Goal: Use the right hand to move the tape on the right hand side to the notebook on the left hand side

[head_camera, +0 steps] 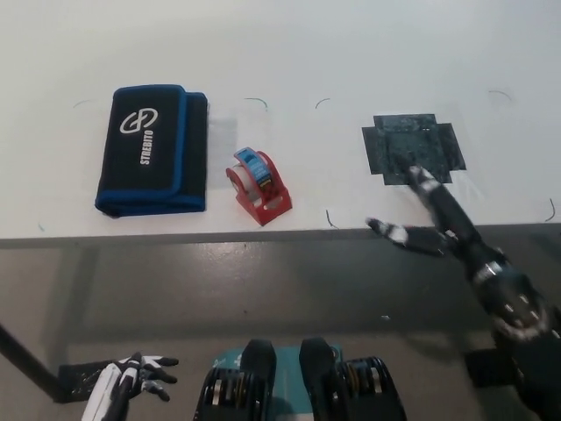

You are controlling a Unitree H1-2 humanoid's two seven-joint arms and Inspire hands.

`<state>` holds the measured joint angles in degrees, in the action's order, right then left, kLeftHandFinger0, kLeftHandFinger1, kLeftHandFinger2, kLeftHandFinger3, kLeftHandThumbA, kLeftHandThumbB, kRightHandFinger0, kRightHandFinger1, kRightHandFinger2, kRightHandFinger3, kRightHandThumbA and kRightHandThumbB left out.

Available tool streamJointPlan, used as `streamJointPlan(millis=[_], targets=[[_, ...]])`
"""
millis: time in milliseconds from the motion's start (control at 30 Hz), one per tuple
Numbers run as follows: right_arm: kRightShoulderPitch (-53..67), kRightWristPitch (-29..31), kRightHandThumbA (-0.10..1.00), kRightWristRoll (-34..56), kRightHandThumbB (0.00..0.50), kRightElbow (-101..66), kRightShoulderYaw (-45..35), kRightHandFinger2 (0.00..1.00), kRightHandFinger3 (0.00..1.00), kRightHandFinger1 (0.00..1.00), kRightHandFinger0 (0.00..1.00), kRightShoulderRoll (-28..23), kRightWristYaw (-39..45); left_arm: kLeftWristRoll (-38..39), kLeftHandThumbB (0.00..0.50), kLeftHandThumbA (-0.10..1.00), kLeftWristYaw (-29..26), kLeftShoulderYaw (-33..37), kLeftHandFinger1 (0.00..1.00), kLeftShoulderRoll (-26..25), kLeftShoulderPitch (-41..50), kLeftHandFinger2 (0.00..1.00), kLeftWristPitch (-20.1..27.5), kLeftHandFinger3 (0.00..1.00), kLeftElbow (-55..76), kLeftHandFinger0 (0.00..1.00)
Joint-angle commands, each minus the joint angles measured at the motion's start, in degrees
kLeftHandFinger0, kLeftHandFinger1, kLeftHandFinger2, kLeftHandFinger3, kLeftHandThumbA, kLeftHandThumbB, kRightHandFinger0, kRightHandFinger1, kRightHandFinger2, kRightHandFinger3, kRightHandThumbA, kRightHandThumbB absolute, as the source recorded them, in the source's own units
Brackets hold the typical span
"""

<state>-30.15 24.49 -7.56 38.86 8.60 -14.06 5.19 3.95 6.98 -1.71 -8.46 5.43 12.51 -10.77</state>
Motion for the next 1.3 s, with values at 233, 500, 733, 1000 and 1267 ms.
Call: streamJointPlan(millis=[233, 500, 733, 1000, 1267], targets=[[24.75, -11.05, 0.84, -8.85, 0.217, -38.99, -2.19, 1.00, 1.00, 1.00, 1.00, -3.68, -0.14, 0.44, 0.333, 0.91, -0.63, -1.43, 0.49, -0.48, -1.59, 0.57, 0.75, 0.86, 0.04, 0.48], [41.07, -12.54, 0.87, -11.07, 0.114, -47.05, -3.58, 1.00, 1.00, 1.00, 1.00, -1.41, -1.83, 1.17, 0.291, 0.90, -0.30, -2.12, 0.48, -0.18, -3.19, 0.57, 1.23, 0.86, -0.63, 0.46], [38.51, -12.40, 0.89, -5.12, 0.092, -44.54, -4.71, 1.00, 1.00, 1.00, 1.00, 0.97, -0.91, -0.11, 0.306, 0.95, -0.53, -2.37, 0.48, -0.65, -3.42, 0.57, 2.72, 0.85, -0.56, 0.45], [37.41, -10.61, 0.86, -5.22, 0.051, -42.64, -3.73, 1.00, 1.00, 1.00, 1.00, 4.58, -1.07, 0.56, 0.325, 0.93, 0.09, -2.70, 0.49, -1.22, -2.61, 0.58, 1.87, 0.86, -0.38, 0.45], [38.00, -8.26, 0.86, -11.37, 0.015, -40.41, -2.70, 1.00, 1.00, 1.00, 1.00, 4.93, -3.26, 0.50, 0.327, 0.92, 0.69, -2.19, 0.47, -1.65, -2.27, 0.57, 2.13, 0.85, -0.98, 0.43]])
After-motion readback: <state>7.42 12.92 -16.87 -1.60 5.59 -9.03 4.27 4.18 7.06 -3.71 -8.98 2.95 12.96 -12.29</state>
